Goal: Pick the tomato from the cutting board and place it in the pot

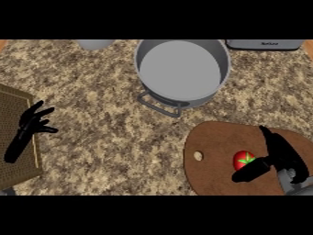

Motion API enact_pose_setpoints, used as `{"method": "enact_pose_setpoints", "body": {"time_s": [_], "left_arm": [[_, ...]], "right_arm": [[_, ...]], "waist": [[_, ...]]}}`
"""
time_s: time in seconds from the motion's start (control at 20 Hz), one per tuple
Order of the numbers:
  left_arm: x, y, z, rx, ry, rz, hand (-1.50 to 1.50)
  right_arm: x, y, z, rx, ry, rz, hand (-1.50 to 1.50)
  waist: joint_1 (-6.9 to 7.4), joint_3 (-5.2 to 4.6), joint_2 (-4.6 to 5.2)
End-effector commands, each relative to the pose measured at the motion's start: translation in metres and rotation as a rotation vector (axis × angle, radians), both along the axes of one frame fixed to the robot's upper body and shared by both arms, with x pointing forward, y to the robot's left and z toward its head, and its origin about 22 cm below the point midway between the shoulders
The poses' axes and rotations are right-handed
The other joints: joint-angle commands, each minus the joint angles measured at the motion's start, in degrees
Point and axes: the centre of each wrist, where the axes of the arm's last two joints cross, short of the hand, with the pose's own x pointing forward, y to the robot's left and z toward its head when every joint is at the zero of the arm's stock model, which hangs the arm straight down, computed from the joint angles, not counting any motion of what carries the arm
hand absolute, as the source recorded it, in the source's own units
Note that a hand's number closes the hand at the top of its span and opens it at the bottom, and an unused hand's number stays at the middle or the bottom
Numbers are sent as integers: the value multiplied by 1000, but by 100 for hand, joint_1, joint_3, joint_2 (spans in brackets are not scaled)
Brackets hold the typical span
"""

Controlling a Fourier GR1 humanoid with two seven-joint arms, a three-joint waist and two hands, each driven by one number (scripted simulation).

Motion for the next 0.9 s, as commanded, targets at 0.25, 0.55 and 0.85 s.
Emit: {"method": "enact_pose_setpoints", "body": {"time_s": [0.25,0.55,0.85], "left_arm": [[-12,5,-11,24,-93,11,0],[-3,10,-20,6,-86,25,0],[-5,13,-15,14,-87,7,0]], "right_arm": [[18,23,-12,-32,174,-85,150],[16,14,13,-85,105,-18,150],[12,21,-4,-62,92,-44,150]], "waist": [[-17,11,-6],[-125,8,-14],[-109,11,-16]]}}
